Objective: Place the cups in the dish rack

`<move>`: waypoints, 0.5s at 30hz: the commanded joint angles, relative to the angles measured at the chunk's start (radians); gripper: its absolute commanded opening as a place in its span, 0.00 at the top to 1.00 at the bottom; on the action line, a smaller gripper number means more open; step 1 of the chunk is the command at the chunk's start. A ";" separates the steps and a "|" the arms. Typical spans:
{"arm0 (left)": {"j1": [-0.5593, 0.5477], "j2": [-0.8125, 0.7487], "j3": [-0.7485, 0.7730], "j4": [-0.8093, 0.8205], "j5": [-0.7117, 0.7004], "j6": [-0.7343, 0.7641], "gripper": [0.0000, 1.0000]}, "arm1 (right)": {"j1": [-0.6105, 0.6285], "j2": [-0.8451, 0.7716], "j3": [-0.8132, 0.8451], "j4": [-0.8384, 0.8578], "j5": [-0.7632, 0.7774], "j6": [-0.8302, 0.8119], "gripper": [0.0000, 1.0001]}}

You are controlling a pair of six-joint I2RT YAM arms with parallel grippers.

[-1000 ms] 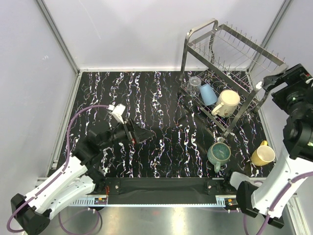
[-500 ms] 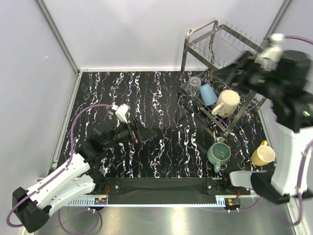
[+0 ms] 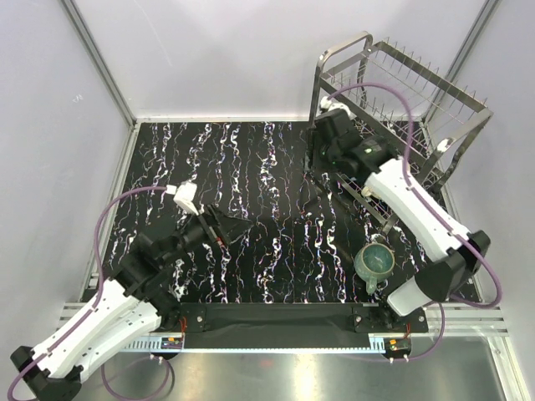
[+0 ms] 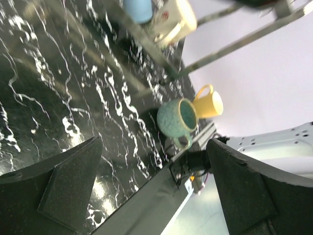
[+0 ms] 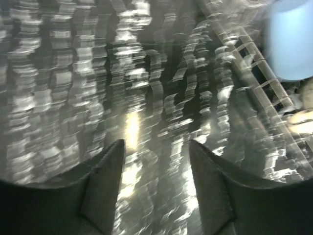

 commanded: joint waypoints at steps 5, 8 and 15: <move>-0.004 -0.037 -0.019 -0.012 -0.063 0.028 0.06 | 0.013 0.068 -0.282 0.527 0.468 -0.332 0.85; -0.003 -0.039 -0.033 0.005 -0.050 0.022 0.06 | 0.010 0.113 -0.318 0.645 0.562 -0.429 1.00; -0.003 -0.025 -0.034 0.013 -0.030 0.042 0.06 | -0.001 0.250 -0.306 0.817 0.659 -0.578 1.00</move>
